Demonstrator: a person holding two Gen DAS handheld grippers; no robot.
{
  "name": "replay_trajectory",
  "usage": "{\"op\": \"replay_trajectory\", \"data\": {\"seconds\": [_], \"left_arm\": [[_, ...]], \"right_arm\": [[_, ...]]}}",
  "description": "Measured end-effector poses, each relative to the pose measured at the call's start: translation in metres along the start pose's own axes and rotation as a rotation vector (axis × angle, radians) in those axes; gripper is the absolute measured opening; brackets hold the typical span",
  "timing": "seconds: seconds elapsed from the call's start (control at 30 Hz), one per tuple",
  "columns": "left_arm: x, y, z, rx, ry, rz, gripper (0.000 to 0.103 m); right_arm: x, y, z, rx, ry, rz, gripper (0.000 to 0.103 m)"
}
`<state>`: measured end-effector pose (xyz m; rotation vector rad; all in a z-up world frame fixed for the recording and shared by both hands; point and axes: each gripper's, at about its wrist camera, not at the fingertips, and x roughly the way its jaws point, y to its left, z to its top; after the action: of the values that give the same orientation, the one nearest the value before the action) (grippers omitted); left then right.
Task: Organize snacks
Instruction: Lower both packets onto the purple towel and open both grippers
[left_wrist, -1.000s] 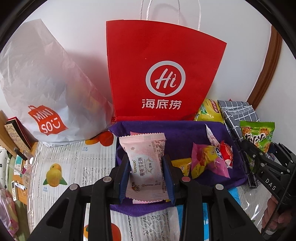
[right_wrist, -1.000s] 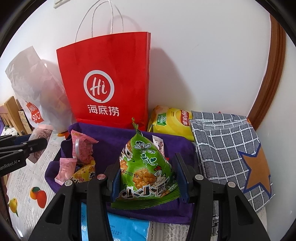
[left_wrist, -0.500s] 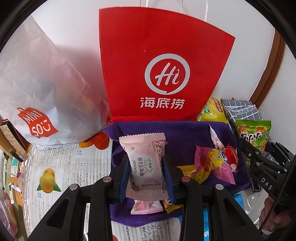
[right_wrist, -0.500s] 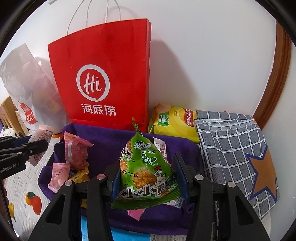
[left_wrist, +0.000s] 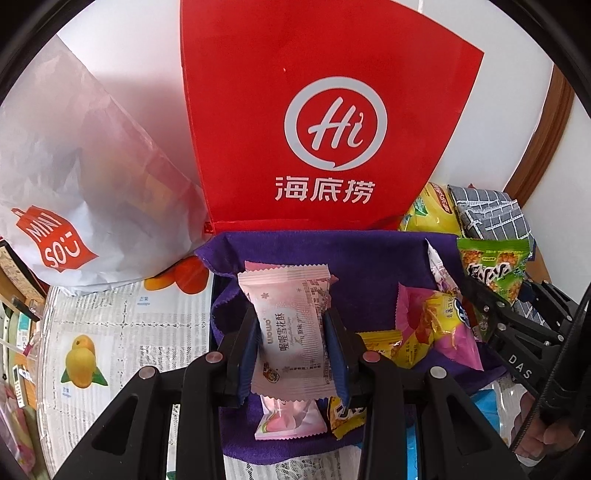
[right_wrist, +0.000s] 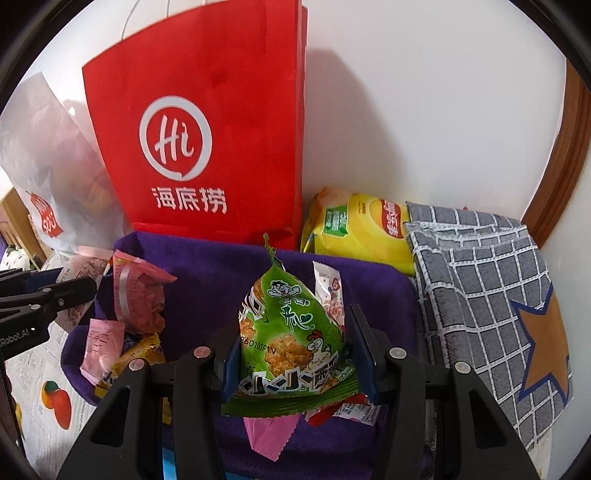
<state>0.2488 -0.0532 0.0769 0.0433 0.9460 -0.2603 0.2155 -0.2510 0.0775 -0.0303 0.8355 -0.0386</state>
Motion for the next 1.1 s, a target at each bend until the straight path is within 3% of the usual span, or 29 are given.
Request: {"op": "replay_trajectory", "data": {"seconds": [1.1], "left_arm": [[0.024,-0.011,-0.007,0.012,0.056,-0.008,0.033]], "right_arm": [[0.015,-0.003,-0.006,-0.016,0.031,0.019,0.053]]}}
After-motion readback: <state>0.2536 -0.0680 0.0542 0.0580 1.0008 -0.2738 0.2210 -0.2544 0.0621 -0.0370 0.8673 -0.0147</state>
